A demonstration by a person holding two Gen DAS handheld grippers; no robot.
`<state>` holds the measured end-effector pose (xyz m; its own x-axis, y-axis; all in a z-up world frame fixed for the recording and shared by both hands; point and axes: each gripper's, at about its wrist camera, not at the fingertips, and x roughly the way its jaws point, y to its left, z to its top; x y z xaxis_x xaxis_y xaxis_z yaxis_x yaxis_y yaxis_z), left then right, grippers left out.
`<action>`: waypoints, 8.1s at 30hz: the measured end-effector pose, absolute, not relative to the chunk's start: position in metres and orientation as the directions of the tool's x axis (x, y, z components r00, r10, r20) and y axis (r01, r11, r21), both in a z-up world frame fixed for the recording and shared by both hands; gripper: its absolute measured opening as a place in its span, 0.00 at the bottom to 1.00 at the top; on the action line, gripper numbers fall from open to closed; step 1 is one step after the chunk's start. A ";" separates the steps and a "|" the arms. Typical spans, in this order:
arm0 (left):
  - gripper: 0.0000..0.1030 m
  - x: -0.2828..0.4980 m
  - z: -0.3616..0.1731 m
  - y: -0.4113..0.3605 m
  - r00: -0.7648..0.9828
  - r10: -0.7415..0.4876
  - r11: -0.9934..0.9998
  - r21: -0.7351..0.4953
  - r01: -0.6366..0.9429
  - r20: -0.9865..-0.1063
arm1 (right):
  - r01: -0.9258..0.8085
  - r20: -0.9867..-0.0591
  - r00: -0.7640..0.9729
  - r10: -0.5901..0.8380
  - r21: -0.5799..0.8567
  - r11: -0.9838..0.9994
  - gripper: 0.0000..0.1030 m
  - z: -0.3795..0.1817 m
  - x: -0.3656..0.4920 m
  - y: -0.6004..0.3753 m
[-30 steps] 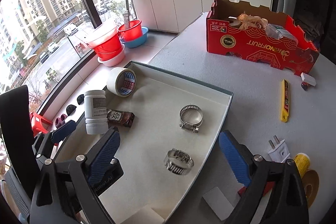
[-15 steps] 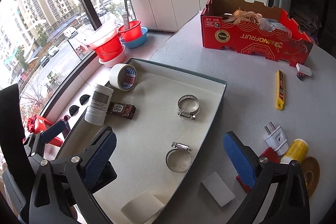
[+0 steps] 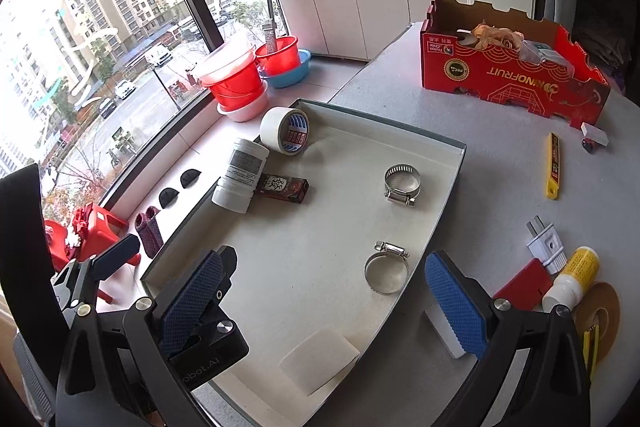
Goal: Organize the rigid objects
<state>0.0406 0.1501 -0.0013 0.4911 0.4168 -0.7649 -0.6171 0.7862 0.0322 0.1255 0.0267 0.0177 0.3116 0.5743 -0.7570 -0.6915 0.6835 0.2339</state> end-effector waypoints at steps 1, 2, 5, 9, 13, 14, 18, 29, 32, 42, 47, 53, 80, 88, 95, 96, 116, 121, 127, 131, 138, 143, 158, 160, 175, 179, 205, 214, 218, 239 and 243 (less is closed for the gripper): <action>0.99 0.039 -0.001 0.149 0.492 0.417 0.786 0.031 -0.617 -0.764 | -0.690 -0.757 0.312 0.574 0.235 0.685 1.00 0.018 0.124 0.026; 0.99 0.038 0.000 0.147 0.492 0.417 0.786 0.032 -0.617 -0.764 | -0.691 -0.758 0.310 0.574 0.235 0.684 1.00 0.018 0.122 0.024; 0.99 0.034 0.000 0.143 0.490 0.415 0.788 0.034 -0.615 -0.767 | -0.693 -0.764 0.301 0.571 0.236 0.681 1.00 0.019 0.119 0.020; 0.99 0.029 0.000 0.137 0.490 0.415 0.793 0.041 -0.608 -0.767 | -0.699 -0.779 0.294 0.554 0.221 0.680 1.00 0.020 0.115 0.015; 0.99 0.026 0.001 0.130 0.489 0.416 0.802 0.056 -0.595 -0.766 | -0.701 -0.782 0.299 0.547 0.209 0.682 1.00 0.021 0.111 0.008; 0.99 0.025 0.001 0.128 0.489 0.418 0.804 0.061 -0.592 -0.766 | -0.700 -0.782 0.299 0.547 0.210 0.683 1.00 0.021 0.110 0.006; 0.99 0.022 0.001 0.120 0.491 0.413 0.819 0.078 -0.568 -0.767 | -0.696 -0.778 0.301 0.551 0.215 0.685 1.00 0.024 0.108 -0.002; 0.99 0.021 0.003 0.090 0.533 0.336 0.888 0.073 -0.453 -0.777 | -0.654 -0.772 0.305 0.558 0.257 0.712 0.99 0.016 0.104 -0.045; 1.00 0.029 0.003 0.071 0.554 0.289 0.917 0.060 -0.393 -0.781 | -0.598 -0.771 0.335 0.541 0.270 0.755 0.99 0.009 0.109 -0.080; 1.00 0.088 -0.007 -0.029 0.584 0.120 0.992 0.078 -0.096 -0.803 | -0.180 -0.813 0.446 0.375 0.329 0.927 0.99 -0.032 0.142 -0.238; 1.00 0.107 -0.034 -0.056 0.564 0.054 0.998 0.036 -0.042 -0.824 | -0.135 -0.834 0.429 0.346 0.320 0.938 0.99 -0.050 0.136 -0.261; 1.00 0.100 -0.056 -0.046 0.568 0.019 1.000 0.027 0.006 -0.823 | -0.158 -0.838 0.432 0.334 0.295 0.943 0.99 -0.055 0.130 -0.262; 0.95 0.147 -0.065 -0.029 0.568 -0.027 0.998 0.014 0.068 -0.822 | -0.471 -0.896 0.392 0.209 0.000 0.882 0.94 -0.067 0.169 -0.179; 0.15 0.128 -0.056 -0.044 0.548 -0.100 0.988 -0.018 0.153 -0.831 | -0.510 -0.883 0.404 0.238 -0.002 0.860 0.17 -0.055 0.147 -0.184; 0.06 0.087 -0.049 -0.035 0.550 -0.192 0.981 -0.162 0.102 -0.813 | -0.446 -0.876 0.389 0.285 0.091 0.890 0.17 -0.055 0.128 -0.212; 0.06 0.080 -0.047 -0.035 0.556 -0.195 0.981 -0.166 0.102 -0.808 | -0.437 -0.876 0.378 0.299 0.115 0.892 0.17 -0.055 0.125 -0.216; 0.30 0.051 -0.035 -0.019 0.628 -0.123 0.990 -0.141 0.021 -0.768 | -0.377 -0.875 0.327 0.356 0.224 0.899 0.33 -0.055 0.109 -0.243; 0.62 0.070 -0.036 -0.029 0.627 -0.065 0.998 -0.049 0.043 -0.777 | -0.407 -0.877 0.368 0.310 0.147 0.901 0.62 -0.052 0.107 -0.225; 0.62 0.076 -0.058 -0.037 0.562 -0.048 0.995 0.007 0.095 -0.826 | -0.420 -0.887 0.385 0.255 0.077 0.904 0.58 -0.057 0.106 -0.215; 0.62 0.074 -0.057 -0.037 0.551 -0.057 0.994 0.006 0.113 -0.832 | -0.446 -0.885 0.419 0.202 -0.007 0.895 0.30 -0.057 0.105 -0.207; 0.53 0.060 -0.053 -0.043 0.558 -0.064 0.995 -0.007 0.104 -0.828 | -0.426 -0.877 0.392 0.278 0.095 0.900 0.17 -0.052 0.101 -0.216; 0.53 0.050 -0.029 -0.041 0.607 -0.087 0.996 -0.059 0.065 -0.790 | -0.403 -0.866 0.374 0.333 0.172 0.899 0.16 -0.044 0.100 -0.226; 0.53 0.026 0.022 0.030 0.693 0.111 0.971 -0.070 -0.227 -0.712 | -0.491 -0.798 0.405 0.447 0.222 0.842 0.17 0.009 0.102 -0.162; 0.53 0.024 0.023 0.047 0.684 0.151 0.960 -0.060 -0.275 -0.713 | -0.515 -0.785 0.398 0.474 0.237 0.824 0.17 0.017 0.104 -0.146; 0.53 0.027 0.030 0.143 0.629 0.344 0.857 -0.041 -0.513 -0.697 | -0.683 -0.766 0.297 0.570 0.247 0.687 0.17 0.043 0.119 -0.009; 0.53 0.035 0.025 0.154 0.615 0.346 0.841 -0.056 -0.538 -0.708 | -0.699 -0.771 0.287 0.569 0.237 0.674 0.17 0.042 0.125 0.012; 0.53 0.084 -0.004 0.163 0.545 0.341 0.828 -0.029 -0.560 -0.765 | -0.699 -0.823 0.253 0.509 0.208 0.684 0.16 0.012 0.170 0.053; 0.53 0.088 -0.012 0.166 0.529 0.340 0.823 -0.026 -0.567 -0.777 | -0.691 -0.829 0.249 0.501 0.211 0.691 0.17 0.005 0.177 0.056; 0.53 0.089 -0.014 0.168 0.521 0.343 0.821 -0.020 -0.570 -0.781 | -0.684 -0.833 0.247 0.496 0.212 0.698 0.17 0.003 0.180 0.057; 0.82 0.092 -0.028 0.171 0.458 0.376 0.801 0.034 -0.597 -0.805 | -0.694 -0.855 0.236 0.462 0.185 0.696 0.65 -0.013 0.184 0.062; 1.00 0.087 -0.027 0.173 0.456 0.380 0.796 0.033 -0.604 -0.805 | -0.675 -0.820 0.322 0.473 0.152 0.722 0.85 0.001 0.180 0.049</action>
<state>0.0866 0.1731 -0.0271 0.4560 0.3799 -0.8048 -0.6043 0.7961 0.0334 0.1797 0.0493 0.0011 0.3215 0.4728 -0.8204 -0.6750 0.7220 0.1515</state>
